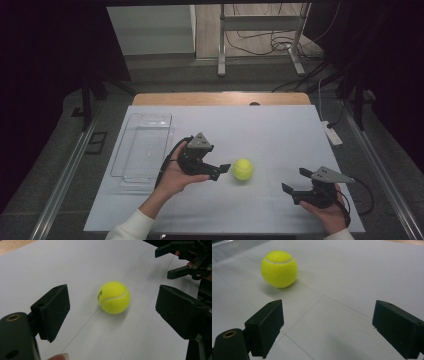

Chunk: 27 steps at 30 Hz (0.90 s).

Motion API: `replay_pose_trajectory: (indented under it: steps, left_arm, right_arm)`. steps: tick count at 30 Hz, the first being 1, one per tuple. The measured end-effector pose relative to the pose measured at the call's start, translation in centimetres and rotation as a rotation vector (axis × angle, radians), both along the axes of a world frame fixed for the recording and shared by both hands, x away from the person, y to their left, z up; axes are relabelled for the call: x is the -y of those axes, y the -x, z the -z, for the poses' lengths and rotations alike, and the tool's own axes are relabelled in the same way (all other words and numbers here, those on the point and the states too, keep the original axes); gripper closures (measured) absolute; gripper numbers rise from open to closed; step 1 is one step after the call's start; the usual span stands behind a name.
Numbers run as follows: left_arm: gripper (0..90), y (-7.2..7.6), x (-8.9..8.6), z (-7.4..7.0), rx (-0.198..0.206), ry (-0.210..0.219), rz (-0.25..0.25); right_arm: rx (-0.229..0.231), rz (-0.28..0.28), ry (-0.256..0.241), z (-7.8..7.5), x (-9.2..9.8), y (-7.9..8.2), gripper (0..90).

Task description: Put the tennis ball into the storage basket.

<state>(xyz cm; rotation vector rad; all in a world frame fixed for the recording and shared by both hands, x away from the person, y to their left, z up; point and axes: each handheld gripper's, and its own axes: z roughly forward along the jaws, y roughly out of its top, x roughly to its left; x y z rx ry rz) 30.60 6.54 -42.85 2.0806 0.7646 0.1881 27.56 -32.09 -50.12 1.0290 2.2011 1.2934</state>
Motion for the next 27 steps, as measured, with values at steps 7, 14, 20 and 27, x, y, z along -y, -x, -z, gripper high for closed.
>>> replay_pose_trajectory:
  steps: [7,14,20,27]
  left_arm:
    - [13.1,-0.2,0.8,0.1,-0.006,-0.005,0.015]
    - [13.0,-0.5,1.5,0.3,-0.013,-0.007,0.025]
    - [12.9,-0.7,2.0,0.4,-0.015,-0.011,0.036]
    - [12.8,-1.0,2.7,0.6,-0.023,-0.016,0.047]
  right_arm:
    - [-0.001,-0.002,-0.003,0.0,0.0,0.0,10.7]
    - [0.003,-0.003,-0.006,0.0,0.0,0.0,10.7]
    - [0.0,-0.002,-0.007,0.0,0.0,0.0,10.7]
    - [-0.001,-0.001,-0.007,0.0,0.0,0.0,10.7]
